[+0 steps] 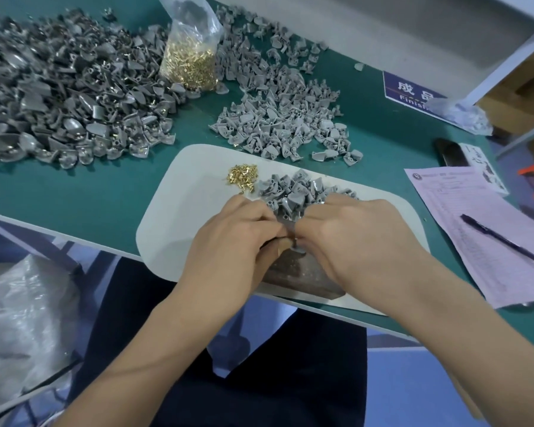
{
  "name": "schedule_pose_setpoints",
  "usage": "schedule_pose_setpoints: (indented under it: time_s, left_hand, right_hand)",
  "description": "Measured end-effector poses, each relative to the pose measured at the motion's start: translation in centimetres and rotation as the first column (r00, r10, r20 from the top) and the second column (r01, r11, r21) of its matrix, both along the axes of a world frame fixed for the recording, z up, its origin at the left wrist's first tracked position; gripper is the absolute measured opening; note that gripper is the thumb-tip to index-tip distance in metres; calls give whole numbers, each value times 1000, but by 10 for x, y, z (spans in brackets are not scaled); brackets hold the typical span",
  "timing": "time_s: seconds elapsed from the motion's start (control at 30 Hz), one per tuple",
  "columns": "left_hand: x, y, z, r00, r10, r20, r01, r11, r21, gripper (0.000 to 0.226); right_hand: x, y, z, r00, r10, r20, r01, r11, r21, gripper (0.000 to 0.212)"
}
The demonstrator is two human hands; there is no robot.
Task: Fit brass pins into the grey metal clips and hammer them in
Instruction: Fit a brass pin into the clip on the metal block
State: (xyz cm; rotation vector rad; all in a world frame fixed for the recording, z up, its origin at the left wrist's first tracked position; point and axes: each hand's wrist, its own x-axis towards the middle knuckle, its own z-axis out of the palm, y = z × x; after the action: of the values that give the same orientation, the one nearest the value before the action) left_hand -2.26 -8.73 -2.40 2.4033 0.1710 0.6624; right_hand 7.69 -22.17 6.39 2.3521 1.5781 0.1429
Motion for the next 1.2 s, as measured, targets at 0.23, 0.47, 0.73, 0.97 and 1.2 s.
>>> schedule_pose_setpoints:
  time_s: [0.23,0.47,0.73,0.97,1.2]
  left_hand:
    - [0,1,-2,1000,3,6,-3,997,-79,6]
    - [0,1,-5,998,58,-18,-59,993,-99,13]
    - [-1,-1,-4,996,79,-50,-82,995,-55,12]
    - [-3,0,-6,995,89,-48,-92,993,-73,10]
    - [-2,-1,-7,995,100,-13,-100,992,-77,20]
  right_hand:
    - [3,8,2,999,31,-20,-33,996,-80,6]
    - [18,-9,-6,868,-125,-481,259,940,223,5]
    - [10,-16,-18,862,-90,-499,264,920,290,3]
    - [10,-11,-21,894,-47,-445,196,935,296,5]
    - [15,-12,-21,850,-35,-526,245,910,335,4]
